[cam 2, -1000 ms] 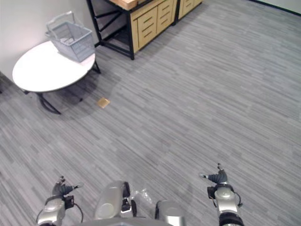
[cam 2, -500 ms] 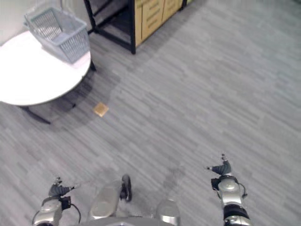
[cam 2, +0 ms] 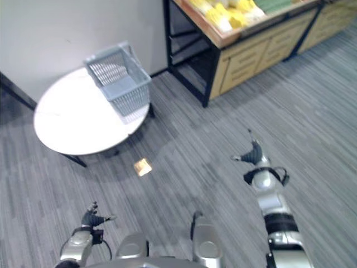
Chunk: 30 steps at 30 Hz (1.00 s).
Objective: Pick vegetable in the basket
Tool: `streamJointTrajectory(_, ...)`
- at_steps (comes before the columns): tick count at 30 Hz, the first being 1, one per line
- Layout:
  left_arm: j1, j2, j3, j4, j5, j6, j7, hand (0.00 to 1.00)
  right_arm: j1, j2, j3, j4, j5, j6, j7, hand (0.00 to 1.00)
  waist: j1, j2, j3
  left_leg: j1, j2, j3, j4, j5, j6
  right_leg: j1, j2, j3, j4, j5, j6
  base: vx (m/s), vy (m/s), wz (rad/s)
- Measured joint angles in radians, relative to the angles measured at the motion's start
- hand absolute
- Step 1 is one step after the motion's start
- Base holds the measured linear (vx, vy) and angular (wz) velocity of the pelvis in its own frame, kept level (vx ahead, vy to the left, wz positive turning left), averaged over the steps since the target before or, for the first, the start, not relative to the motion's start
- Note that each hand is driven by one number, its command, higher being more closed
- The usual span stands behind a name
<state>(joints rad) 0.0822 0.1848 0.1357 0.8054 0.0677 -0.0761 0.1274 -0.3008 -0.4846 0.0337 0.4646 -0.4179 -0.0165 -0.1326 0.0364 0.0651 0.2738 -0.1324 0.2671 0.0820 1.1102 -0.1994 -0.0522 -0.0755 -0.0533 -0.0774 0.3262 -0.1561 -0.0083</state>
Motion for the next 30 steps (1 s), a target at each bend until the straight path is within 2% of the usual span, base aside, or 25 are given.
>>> streamJointTrajectory(2, 0.001, 0.002, 0.002, -0.016, 0.0, -0.001, 0.001, 0.0, -0.042, -0.007, 0.021, 0.0, -0.002, -0.007, 0.0, 0.0, 0.015, -0.017, 0.007, -0.064, 0.006, 0.093, -0.021, -0.014, 0.023, 0.085, -0.023, -0.025, -0.07, -0.006, 0.004, 0.49, -0.119, 0.5)
streamJointTrajectory(3, 0.015, 0.0, 0.002, -0.039, 0.0, -0.002, 0.001, 0.0, -0.091, -0.013, 0.031, 0.002, -0.024, -0.008, 0.0, 0.0, 0.023, -0.016, 0.007, -0.131, 0.005, 0.176, -0.103, -0.026, 0.036, 0.139, -0.039, -0.055, -0.122, -0.023, 0.005, 0.41, -0.057, 0.58)
streamJointTrajectory(4, 0.018, 0.0, 0.003, -0.042, 0.001, -0.003, 0.001, 0.0, -0.109, -0.016, 0.035, 0.003, -0.03, -0.008, 0.0, 0.0, 0.023, -0.015, 0.008, -0.144, -0.002, 0.209, -0.17, -0.03, 0.031, 0.16, -0.045, -0.068, -0.141, -0.026, 0.012, 0.4, 0.017, 0.64)
streamJointTrajectory(6, 0.027, -0.002, 0.006, -0.044, 0.0, -0.004, 0.002, 0.0, -0.16, -0.068, 0.085, 0.008, -0.038, -0.011, 0.0, 0.0, 0.029, -0.014, 0.007, -0.167, -0.04, 0.335, -0.497, -0.016, 0.035, 0.238, -0.072, -0.123, -0.207, -0.039, 0.054, 0.49, 0.125, 0.55)
streamJointTrajectory(7, 0.029, -0.003, 0.01, -0.039, 0.0, -0.004, 0.002, 0.0, -0.175, -0.078, 0.097, 0.013, -0.038, -0.011, 0.0, 0.0, 0.034, -0.016, 0.008, -0.171, -0.047, 0.359, -0.559, 0.004, 0.035, 0.253, -0.079, -0.131, -0.216, -0.046, 0.064, 0.59, 0.214, 0.47)
streamJointTrajectory(9, 0.042, -0.016, 0.022, -0.031, 0.0, 0.0, 0.002, 0.0, -0.24, -0.088, 0.121, 0.032, -0.038, -0.011, 0.0, 0.0, 0.039, -0.029, 0.013, -0.181, -0.068, 0.399, -0.754, 0.104, 0.037, 0.302, -0.111, -0.158, -0.231, -0.082, 0.114, 0.47, 0.218, 0.32)
streamJointTrajectory(10, 0.059, -0.023, 0.022, -0.027, 0.0, 0.002, 0.002, 0.0, -0.267, -0.087, 0.131, 0.033, -0.038, -0.012, -0.007, 0.0, 0.047, -0.031, 0.01, -0.174, -0.081, 0.412, -0.769, 0.199, 0.09, 0.332, -0.131, -0.16, -0.225, -0.107, 0.145, 0.43, 0.197, 0.29)
streamJointTrajectory(11, 0.052, -0.03, 0.022, -0.025, 0.0, 0.004, 0.002, 0.0, -0.274, -0.086, 0.14, 0.033, -0.043, -0.014, -0.007, 0.0, 0.063, -0.065, 0.009, -0.17, -0.118, 0.412, -0.74, 0.141, 0.137, 0.319, -0.17, -0.157, -0.164, -0.102, 0.159, 0.57, 0.273, 0.35)
streamJointTrajectory(12, 0.052, -0.038, 0.022, -0.025, 0.001, 0.004, 0.002, 0.0, -0.274, -0.086, 0.139, 0.033, -0.051, -0.014, -0.005, 0.0, 0.071, -0.07, 0.009, -0.167, -0.129, 0.404, -0.719, 0.123, 0.162, 0.302, -0.188, -0.155, -0.096, -0.09, 0.179, 0.58, 0.294, 0.53)
streamJointTrajectory(13, 0.055, -0.046, 0.022, -0.017, 0.001, 0.004, 0.002, 0.0, -0.274, -0.084, 0.139, 0.033, -0.074, -0.015, -0.002, 0.0, 0.072, -0.082, 0.01, -0.145, -0.149, 0.393, -0.694, 0.081, 0.179, 0.271, -0.216, -0.144, 0.049, -0.069, 0.205, 0.7, 0.358, 0.62)
streamJointTrajectory(14, 0.054, -0.045, 0.022, 0.001, 0.002, 0.004, 0.002, 0.0, -0.275, -0.084, 0.139, 0.032, -0.08, -0.017, 0.001, 0.0, 0.072, -0.096, 0.011, -0.115, -0.178, 0.371, -0.69, 0.051, 0.187, 0.216, -0.241, -0.115, 0.222, -0.03, 0.208, 0.68, 0.294, 1.0)
streamJointTrajectory(15, 0.05, -0.039, 0.022, 0.025, 0.014, 0.018, 0.002, 0.0, -0.282, -0.084, 0.14, 0.032, -0.08, -0.023, 0.001, 0.0, 0.066, -0.105, 0.013, -0.047, -0.215, 0.328, -0.725, 0.034, 0.192, 0.11, -0.229, -0.029, 0.531, -0.026, 0.219, 0.56, 0.179, 0.93)
streamJointTrajectory(16, 0.051, -0.039, 0.022, 0.03, 0.027, 0.024, 0.003, 0.0, -0.284, -0.084, 0.142, 0.032, -0.079, -0.022, 0.001, 0.0, 0.066, -0.105, 0.013, -0.014, -0.225, 0.313, -0.747, 0.035, 0.192, 0.078, -0.214, 0.003, 0.611, -0.036, 0.221, 0.6, 0.084, 1.0)
streamJointTrajectory(17, 0.056, -0.032, 0.02, 0.044, 0.041, 0.025, 0.004, 0.0, -0.29, -0.084, 0.163, 0.031, -0.079, -0.023, 0.0, 0.0, 0.064, -0.1, 0.015, 0.068, -0.234, 0.284, -0.807, 0.037, 0.19, 0.022, -0.181, 0.017, 0.688, -0.058, 0.181, 0.45, 0.02, 0.64)
streamJointTrajectory(19, 0.058, -0.017, 0.002, 0.045, 0.042, 0.026, 0.004, 0.0, -0.303, -0.085, 0.184, 0.024, -0.079, -0.027, -0.001, 0.0, 0.064, -0.101, 0.014, 0.13, -0.234, 0.256, -0.864, 0.041, 0.183, -0.033, -0.173, 0.001, 0.642, -0.079, 0.139, 0.36, -0.033, 0.61)
streamJointTrajectory(20, 0.046, -0.009, -0.002, 0.043, 0.041, 0.025, 0.003, 0.0, -0.314, -0.085, 0.184, 0.022, -0.079, -0.035, -0.004, 0.0, 0.06, -0.102, 0.013, 0.151, -0.234, 0.223, -0.893, 0.048, 0.172, -0.081, -0.173, -0.004, 0.564, -0.095, 0.112, 0.34, -0.118, 0.9)
streamJointTrajectory(22, 0.01, 0.002, -0.015, 0.043, 0.041, 0.024, 0.003, 0.0, -0.334, -0.087, 0.184, 0.025, -0.079, -0.035, -0.007, 0.0, 0.037, -0.103, 0.013, 0.152, -0.227, 0.15, -0.936, 0.062, 0.149, -0.152, -0.171, 0.001, 0.338, -0.098, 0.096, 0.34, -0.198, 1.07)
streamJointTrajectory(23, -0.004, 0.01, -0.035, 0.043, 0.041, 0.022, 0.002, 0.0, -0.333, -0.087, 0.184, 0.026, -0.079, -0.035, -0.007, 0.0, 0.029, -0.103, 0.013, 0.15, -0.223, 0.12, -0.946, 0.065, 0.129, -0.157, -0.16, 0.015, 0.169, -0.07, 0.099, 0.28, -0.242, 0.98)
streamJointTrajectory(24, -0.009, 0.021, -0.047, 0.039, 0.043, 0.019, 0.002, 0.0, -0.329, -0.085, 0.185, 0.029, -0.079, -0.034, -0.006, 0.0, 0.035, -0.119, 0.012, 0.154, -0.229, 0.098, -0.945, 0.054, 0.089, -0.149, -0.16, 0.037, -0.033, 0.08, 0.109, 0.28, -0.284, 0.85)
streamJointTrajectory(25, -0.008, 0.033, -0.054, 0.04, 0.044, 0.019, 0.002, 0.0, -0.33, -0.084, 0.19, 0.029, -0.079, -0.034, -0.006, 0.0, 0.041, -0.139, 0.013, 0.158, -0.243, 0.088, -0.942, 0.041, 0.067, -0.151, -0.167, 0.045, -0.083, 0.207, 0.117, 0.34, -0.38, 0.59)
streamJointTrajectory(26, -0.006, 0.036, -0.059, 0.044, 0.043, 0.021, 0.001, 0.0, -0.336, -0.084, 0.207, 0.033, -0.08, -0.035, -0.006, 0.0, 0.049, -0.149, 0.017, 0.167, -0.251, 0.075, -0.934, 0.026, 0.042, -0.146, -0.174, 0.034, -0.08, 0.187, 0.126, 0.32, -0.372, 0.18)
streamJointTrajectory(27, 0.003, 0.018, -0.067, 0.04, 0.043, 0.02, 0.001, 0.0, -0.353, -0.083, 0.232, 0.042, -0.08, -0.035, -0.005, 0.0, 0.063, -0.105, 0.013, 0.14, -0.203, 0.074, -0.911, 0.02, 0.017, -0.141, -0.132, 0.024, -0.12, 0.197, 0.11, 0.24, -0.283, 0.07)
streamJointTrajectory(29, 0.006, 0.0, -0.068, 0.038, 0.042, 0.016, 0.001, 0.0, -0.377, -0.084, 0.253, 0.073, -0.082, -0.034, 0.001, 0.0, 0.06, -0.067, 0.015, 0.121, -0.162, 0.069, -0.919, 0.014, 0.007, -0.123, -0.093, -0.006, -0.181, 0.205, 0.098, 0.18, -0.197, 0.07)
streamJointTrajectory(30, 0.006, -0.008, -0.068, 0.038, 0.041, 0.013, 0.001, 0.0, -0.382, -0.084, 0.254, 0.099, -0.085, -0.033, 0.004, 0.0, 0.062, -0.055, 0.018, 0.115, -0.141, 0.068, -0.937, 0.022, -0.009, -0.123, -0.074, -0.021, -0.204, 0.213, 0.086, 0.16, -0.163, 0.11)
